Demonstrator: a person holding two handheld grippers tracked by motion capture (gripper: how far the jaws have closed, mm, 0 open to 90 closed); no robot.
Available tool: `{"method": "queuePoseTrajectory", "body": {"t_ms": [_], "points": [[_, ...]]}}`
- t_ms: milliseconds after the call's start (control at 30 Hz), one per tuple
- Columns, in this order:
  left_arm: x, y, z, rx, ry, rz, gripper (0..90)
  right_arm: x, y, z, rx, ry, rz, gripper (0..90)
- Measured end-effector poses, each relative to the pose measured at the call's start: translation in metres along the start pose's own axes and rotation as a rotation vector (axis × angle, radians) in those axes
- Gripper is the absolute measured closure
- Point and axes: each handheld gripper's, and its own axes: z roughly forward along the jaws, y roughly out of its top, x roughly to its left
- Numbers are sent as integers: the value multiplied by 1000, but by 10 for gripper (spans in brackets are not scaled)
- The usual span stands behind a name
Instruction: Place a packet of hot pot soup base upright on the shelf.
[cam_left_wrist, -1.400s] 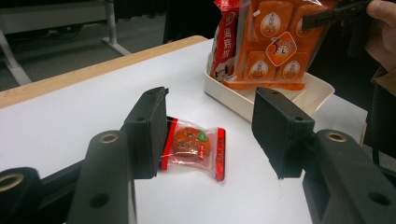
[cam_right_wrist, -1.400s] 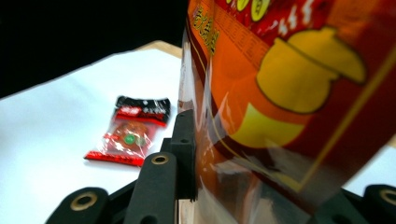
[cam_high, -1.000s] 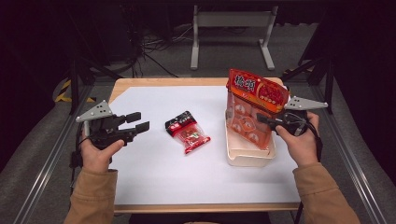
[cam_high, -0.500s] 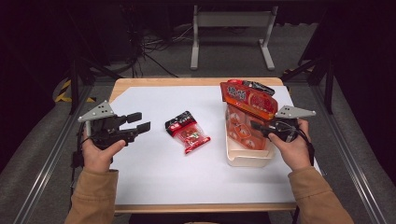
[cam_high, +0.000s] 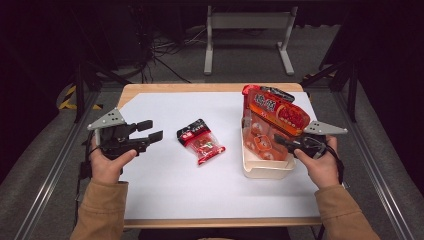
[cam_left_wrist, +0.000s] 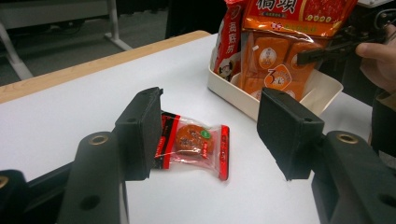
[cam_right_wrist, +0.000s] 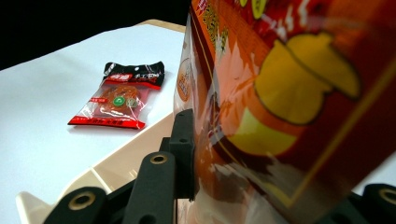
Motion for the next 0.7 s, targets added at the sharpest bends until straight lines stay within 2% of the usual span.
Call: {"method": "queuePoseTrajectory", "body": {"t_ms": [167, 233, 267, 300, 367, 533, 700], "points": [[1, 0, 4, 6, 3, 8, 401, 1, 3, -2, 4, 3, 6, 652], [2, -1, 5, 7, 6, 13, 395, 1, 5, -5, -11, 16, 22, 547], [2, -1, 5, 7, 6, 13, 393, 1, 5, -5, -11, 16, 22, 547], [3, -2, 6, 7, 6, 13, 390, 2, 8, -10, -39, 6, 30, 435], [3, -3, 8, 13, 12, 9, 381, 1, 9, -15, -56, -3, 29, 375], [4, -3, 11, 23, 29, 14, 356, 0, 10, -26, -61, -43, 22, 320], [7, -4, 16, 24, 28, 1, 349, -3, 7, -42, -82, -55, 30, 296]]}}
